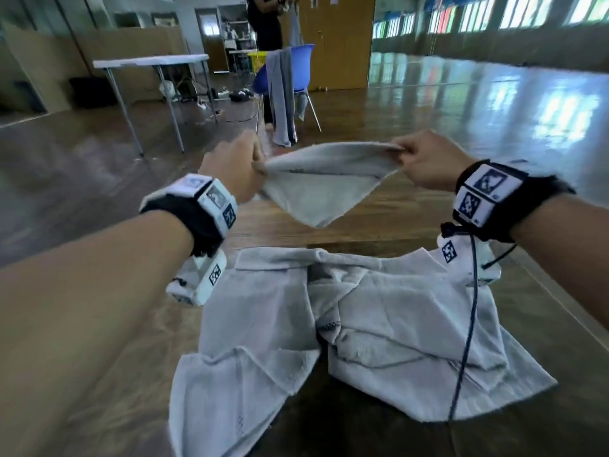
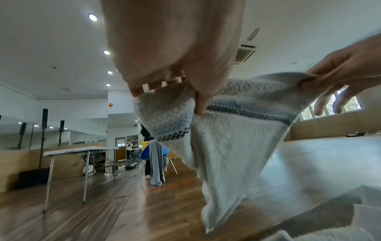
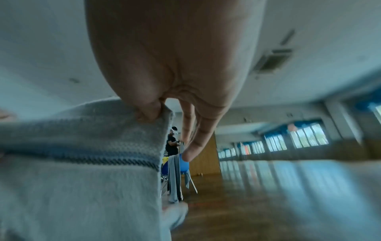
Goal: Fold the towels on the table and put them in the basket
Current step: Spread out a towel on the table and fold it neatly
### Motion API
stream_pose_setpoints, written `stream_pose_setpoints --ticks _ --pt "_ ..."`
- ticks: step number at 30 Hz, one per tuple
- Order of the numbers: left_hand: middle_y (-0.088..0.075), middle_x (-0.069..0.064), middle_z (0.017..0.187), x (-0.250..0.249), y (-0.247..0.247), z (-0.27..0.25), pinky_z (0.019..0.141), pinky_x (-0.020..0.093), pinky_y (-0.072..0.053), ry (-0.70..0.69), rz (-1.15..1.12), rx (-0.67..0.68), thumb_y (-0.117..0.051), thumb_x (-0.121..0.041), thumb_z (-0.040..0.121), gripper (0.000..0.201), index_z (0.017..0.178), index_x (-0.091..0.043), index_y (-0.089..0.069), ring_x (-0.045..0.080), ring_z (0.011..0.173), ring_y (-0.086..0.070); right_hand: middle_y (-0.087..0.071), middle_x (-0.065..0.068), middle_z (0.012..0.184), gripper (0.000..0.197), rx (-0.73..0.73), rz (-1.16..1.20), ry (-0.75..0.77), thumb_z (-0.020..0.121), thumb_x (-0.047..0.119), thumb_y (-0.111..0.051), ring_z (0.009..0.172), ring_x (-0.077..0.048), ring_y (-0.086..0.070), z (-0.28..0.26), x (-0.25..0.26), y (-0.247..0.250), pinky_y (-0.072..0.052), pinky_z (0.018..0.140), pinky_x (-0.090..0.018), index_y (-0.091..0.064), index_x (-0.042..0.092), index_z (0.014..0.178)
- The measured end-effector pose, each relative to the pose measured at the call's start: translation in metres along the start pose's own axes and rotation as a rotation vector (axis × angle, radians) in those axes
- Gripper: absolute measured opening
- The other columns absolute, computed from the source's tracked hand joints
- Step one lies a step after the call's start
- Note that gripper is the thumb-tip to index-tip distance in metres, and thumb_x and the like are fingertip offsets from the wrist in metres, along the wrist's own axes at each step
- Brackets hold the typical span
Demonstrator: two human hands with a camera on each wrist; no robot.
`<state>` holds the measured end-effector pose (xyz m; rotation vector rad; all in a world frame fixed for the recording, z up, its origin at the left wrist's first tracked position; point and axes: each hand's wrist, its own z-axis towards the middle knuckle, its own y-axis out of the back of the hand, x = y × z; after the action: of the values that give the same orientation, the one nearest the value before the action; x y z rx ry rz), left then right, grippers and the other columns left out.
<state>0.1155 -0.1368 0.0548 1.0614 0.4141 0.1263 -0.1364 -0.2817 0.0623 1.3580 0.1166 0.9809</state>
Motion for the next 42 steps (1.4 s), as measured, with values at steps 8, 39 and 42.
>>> stream_pose_setpoints --ticks 8,39,42 --pt "-0.059 0.009 0.085 0.022 -0.041 -0.012 0.063 0.035 -0.038 0.080 0.130 0.136 -0.062 -0.027 0.093 0.024 0.076 -0.013 -0.052 0.029 0.076 -0.053 -0.072 -0.019 0.094 0.036 0.027 0.187 -0.089 0.102 0.005 -0.040 0.073 -0.035 -0.074 -0.007 -0.020 -0.043 -0.063 0.071 -0.048 -0.072 0.022 0.098" --pt "-0.063 0.002 0.073 0.032 -0.054 -0.057 0.058 0.023 -0.042 0.028 -0.071 0.383 -0.076 -0.012 0.083 0.007 0.090 -0.010 -0.076 0.014 0.065 -0.052 -0.059 0.015 0.045 0.022 0.178 0.076 -0.076 0.098 0.024 -0.062 0.035 -0.001 -0.041 -0.063 -0.078 -0.070 -0.033 0.038 -0.011 -0.079 0.028 0.084" --pt "-0.055 -0.003 0.055 0.038 -0.051 -0.075 0.045 0.013 -0.033 0.061 -0.127 0.456 -0.079 -0.016 0.082 0.005 0.078 -0.013 -0.079 0.011 0.053 -0.041 -0.068 -0.004 0.060 0.025 0.198 0.046 -0.072 0.095 0.034 -0.066 0.041 -0.003 -0.043 -0.086 -0.081 -0.073 -0.034 0.043 -0.014 -0.082 0.015 0.087"
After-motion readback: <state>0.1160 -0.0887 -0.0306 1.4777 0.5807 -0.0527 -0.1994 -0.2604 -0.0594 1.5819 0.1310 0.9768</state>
